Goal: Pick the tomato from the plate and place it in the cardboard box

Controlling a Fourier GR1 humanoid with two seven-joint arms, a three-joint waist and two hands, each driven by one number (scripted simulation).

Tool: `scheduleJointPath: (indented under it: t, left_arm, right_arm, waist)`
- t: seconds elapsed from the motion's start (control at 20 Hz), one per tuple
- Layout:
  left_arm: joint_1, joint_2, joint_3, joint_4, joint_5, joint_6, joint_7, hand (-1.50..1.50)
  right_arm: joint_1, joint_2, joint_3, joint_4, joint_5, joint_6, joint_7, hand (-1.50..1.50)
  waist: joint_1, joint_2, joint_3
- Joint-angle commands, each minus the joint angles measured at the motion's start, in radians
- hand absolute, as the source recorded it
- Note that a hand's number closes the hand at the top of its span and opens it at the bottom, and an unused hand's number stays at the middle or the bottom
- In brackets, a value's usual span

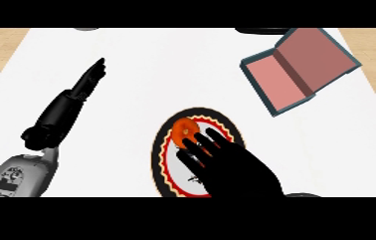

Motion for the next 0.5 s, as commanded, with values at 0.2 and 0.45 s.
scheduleJointPath:
  t: [0.2, 0.45]
  left_arm:
    - [-0.047, -0.062, 0.051, 0.082, -0.048, -0.022, -0.026, 0.00]
    - [-0.022, -0.060, 0.079, 0.046, -0.049, -0.074, -0.021, 0.00]
  right_arm:
    - [0.062, 0.078, 0.025, 0.090, 0.208, -0.056, -0.084, -1.50]
    - [0.078, 0.121, 0.031, 0.138, 0.298, -0.034, -0.099, -1.50]
  waist:
    - [-0.003, 0.001, 0.000]
    - [-0.001, 0.001, 0.000]
